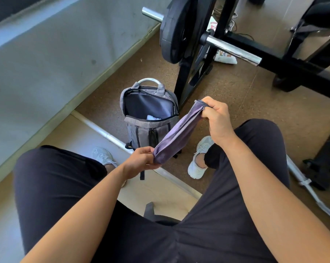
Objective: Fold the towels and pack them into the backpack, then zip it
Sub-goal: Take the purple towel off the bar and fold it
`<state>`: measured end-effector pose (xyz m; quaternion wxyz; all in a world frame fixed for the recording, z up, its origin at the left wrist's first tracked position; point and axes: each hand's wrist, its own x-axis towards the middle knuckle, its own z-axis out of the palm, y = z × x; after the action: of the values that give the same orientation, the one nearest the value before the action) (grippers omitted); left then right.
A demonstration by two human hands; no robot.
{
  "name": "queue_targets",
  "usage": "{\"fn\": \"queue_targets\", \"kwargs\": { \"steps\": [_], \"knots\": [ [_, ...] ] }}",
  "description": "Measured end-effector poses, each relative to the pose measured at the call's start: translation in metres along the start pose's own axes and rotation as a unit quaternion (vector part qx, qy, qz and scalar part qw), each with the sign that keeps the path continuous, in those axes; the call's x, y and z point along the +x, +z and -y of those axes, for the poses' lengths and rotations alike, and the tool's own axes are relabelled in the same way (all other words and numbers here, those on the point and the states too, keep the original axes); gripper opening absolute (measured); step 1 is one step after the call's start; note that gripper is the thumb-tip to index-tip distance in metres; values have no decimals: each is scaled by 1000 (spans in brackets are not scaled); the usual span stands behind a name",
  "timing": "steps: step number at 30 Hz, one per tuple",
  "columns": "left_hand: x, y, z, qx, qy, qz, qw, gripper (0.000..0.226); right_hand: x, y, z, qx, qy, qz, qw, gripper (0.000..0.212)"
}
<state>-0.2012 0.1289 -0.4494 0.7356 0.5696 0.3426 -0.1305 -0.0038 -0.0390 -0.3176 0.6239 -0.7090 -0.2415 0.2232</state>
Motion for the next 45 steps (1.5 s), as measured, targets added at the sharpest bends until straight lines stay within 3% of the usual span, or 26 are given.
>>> {"fn": "queue_targets", "kwargs": {
  "steps": [6, 9, 13, 14, 17, 19, 22, 25, 28, 33, 36, 40, 45],
  "knots": [
    [4, -2, 5, 65, 41, -65, 995, 22, 0, -7, -5, -17, 0, 8, 1000, 28],
    [5, -3, 7, 173, 49, -100, 979, 20, -2, -8, -3, -22, -11, 12, 1000, 19],
    [4, 9, 8, 327, 42, -103, 939, 18, -4, -7, 2, 34, -6, 46, 998, 55],
    [3, 13, 8, 367, 57, -108, 922, 21, -4, -6, 2, 50, -4, 47, 998, 56],
    [1, 22, 10, 452, 153, -148, 866, 39, -4, -6, 2, 96, 15, 39, 994, 20],
    [-1, 26, 14, 487, 243, -163, 823, 48, -4, -7, 2, 120, 23, 37, 992, 18],
    [0, 32, 18, 557, 364, -181, 724, 48, -2, -10, 2, 149, 21, 33, 988, 26],
    [3, 41, 21, 613, 386, -190, 662, 52, -1, -12, 3, 170, 23, 27, 985, 23],
    [4, 51, 19, 636, 328, -213, 665, 53, -3, -11, 6, 180, 27, 31, 983, 21],
    [4, 55, 8, 625, 219, -237, 710, 48, -5, -12, 7, 195, 39, 26, 980, 33],
    [6, 48, 2, 600, 142, -269, 740, 49, -2, -15, 5, 175, 31, 5, 984, 29],
    [1, 31, -1, 580, 125, -283, 754, 32, 5, -25, -8, 102, 54, -82, 990, 40],
    [-3, 9, -7, 543, 114, -263, 789, 18, 19, -25, -21, 20, 127, -191, 973, 25]
  ]
}}
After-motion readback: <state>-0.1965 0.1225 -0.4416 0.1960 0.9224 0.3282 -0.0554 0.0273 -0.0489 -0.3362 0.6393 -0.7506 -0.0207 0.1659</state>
